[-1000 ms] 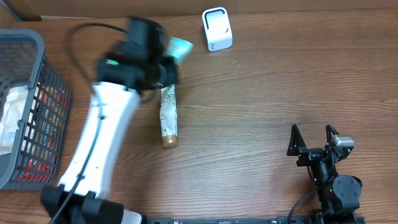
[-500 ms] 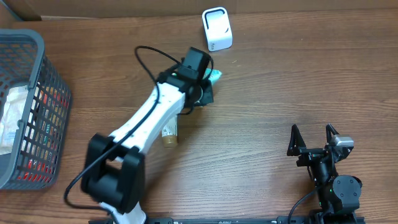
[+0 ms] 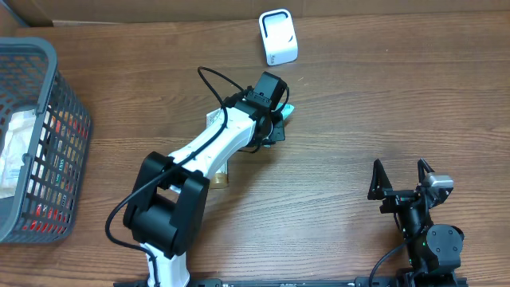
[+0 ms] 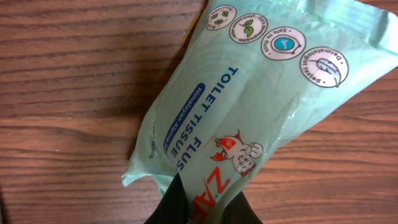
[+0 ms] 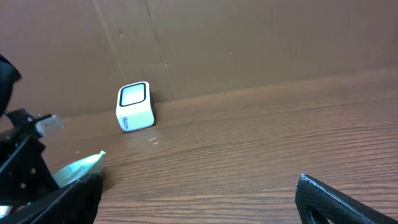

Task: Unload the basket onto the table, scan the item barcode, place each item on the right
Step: 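Carry the green tissue pack out and drop it right of the tube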

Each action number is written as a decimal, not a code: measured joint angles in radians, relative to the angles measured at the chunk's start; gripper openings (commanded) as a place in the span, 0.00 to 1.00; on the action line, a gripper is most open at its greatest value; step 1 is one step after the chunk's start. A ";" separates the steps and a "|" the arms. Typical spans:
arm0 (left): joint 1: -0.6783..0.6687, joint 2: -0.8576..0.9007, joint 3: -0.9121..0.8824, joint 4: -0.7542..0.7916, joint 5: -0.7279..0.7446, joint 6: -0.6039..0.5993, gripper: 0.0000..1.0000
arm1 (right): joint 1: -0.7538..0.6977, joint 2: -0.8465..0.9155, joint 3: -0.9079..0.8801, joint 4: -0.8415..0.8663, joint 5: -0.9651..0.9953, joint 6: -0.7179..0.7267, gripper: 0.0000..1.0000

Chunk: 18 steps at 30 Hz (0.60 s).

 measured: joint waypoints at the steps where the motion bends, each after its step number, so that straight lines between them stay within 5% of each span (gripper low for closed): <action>1: 0.000 0.009 0.000 0.003 0.000 -0.002 0.04 | 0.000 0.000 0.000 -0.001 0.000 0.000 1.00; 14: 0.000 0.025 0.000 0.014 0.008 -0.002 0.05 | 0.000 0.000 0.000 0.000 0.000 0.000 1.00; 18: 0.000 0.027 0.000 0.014 0.011 -0.005 0.48 | 0.000 0.000 0.000 0.000 0.000 0.000 1.00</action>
